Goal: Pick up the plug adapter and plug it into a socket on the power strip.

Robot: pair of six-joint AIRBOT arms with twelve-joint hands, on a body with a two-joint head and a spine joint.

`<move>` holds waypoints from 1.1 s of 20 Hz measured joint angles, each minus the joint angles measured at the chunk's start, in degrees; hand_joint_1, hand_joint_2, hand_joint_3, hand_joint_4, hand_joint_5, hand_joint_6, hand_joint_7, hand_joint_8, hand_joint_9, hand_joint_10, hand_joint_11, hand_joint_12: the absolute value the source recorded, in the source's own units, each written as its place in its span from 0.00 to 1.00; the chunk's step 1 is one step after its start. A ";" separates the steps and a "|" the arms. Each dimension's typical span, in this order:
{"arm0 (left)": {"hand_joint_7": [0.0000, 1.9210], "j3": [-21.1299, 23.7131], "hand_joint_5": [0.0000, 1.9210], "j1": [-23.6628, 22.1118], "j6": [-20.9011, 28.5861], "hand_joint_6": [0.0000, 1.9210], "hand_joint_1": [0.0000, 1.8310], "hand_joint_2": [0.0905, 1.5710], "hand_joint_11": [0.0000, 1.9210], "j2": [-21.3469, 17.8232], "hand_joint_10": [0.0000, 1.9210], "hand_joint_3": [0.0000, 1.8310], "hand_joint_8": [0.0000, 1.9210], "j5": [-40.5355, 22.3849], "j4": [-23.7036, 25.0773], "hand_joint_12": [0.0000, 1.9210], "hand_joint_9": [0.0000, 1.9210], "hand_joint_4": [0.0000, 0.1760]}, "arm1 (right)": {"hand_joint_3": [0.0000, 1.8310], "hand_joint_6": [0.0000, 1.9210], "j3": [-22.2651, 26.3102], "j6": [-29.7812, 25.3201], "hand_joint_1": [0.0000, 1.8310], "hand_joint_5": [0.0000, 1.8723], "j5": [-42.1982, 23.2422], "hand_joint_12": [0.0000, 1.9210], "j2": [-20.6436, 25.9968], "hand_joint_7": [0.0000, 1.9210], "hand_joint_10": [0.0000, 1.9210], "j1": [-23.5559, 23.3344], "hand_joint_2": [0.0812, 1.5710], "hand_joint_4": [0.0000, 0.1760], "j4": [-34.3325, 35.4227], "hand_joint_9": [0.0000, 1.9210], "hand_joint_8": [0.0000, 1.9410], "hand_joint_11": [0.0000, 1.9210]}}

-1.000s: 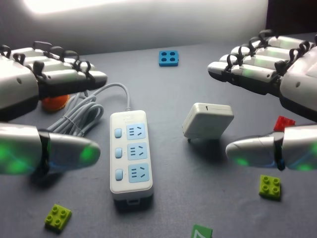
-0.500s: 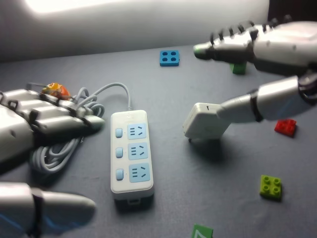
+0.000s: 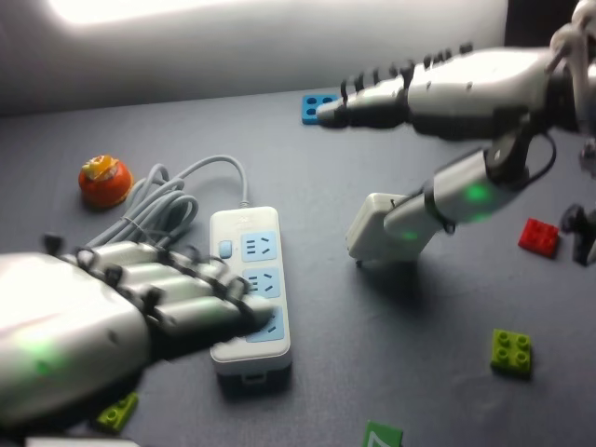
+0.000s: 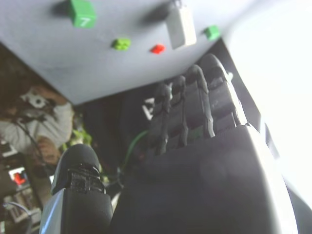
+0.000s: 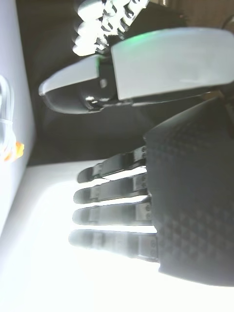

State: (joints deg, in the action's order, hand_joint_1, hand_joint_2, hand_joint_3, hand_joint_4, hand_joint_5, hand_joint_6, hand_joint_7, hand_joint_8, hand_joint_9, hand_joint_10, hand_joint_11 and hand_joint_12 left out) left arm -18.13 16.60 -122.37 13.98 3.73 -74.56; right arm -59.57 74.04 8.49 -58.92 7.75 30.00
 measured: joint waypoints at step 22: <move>0.05 -6.19 0.06 13.42 6.93 0.00 0.00 0.74 0.00 17.38 0.00 0.00 0.00 -5.18 -3.28 0.14 0.05 0.00 | 0.00 0.00 -16.72 -7.65 0.40 0.02 1.66 0.11 -12.20 0.03 0.00 7.15 0.71 0.00 -0.07 0.03 0.00 0.00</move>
State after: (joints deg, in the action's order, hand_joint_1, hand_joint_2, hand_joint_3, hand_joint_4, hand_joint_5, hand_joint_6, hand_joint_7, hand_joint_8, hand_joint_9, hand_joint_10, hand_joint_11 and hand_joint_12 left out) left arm -24.32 30.02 -115.44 31.35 -1.45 -77.84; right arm -76.29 66.39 10.15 -71.11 14.90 29.93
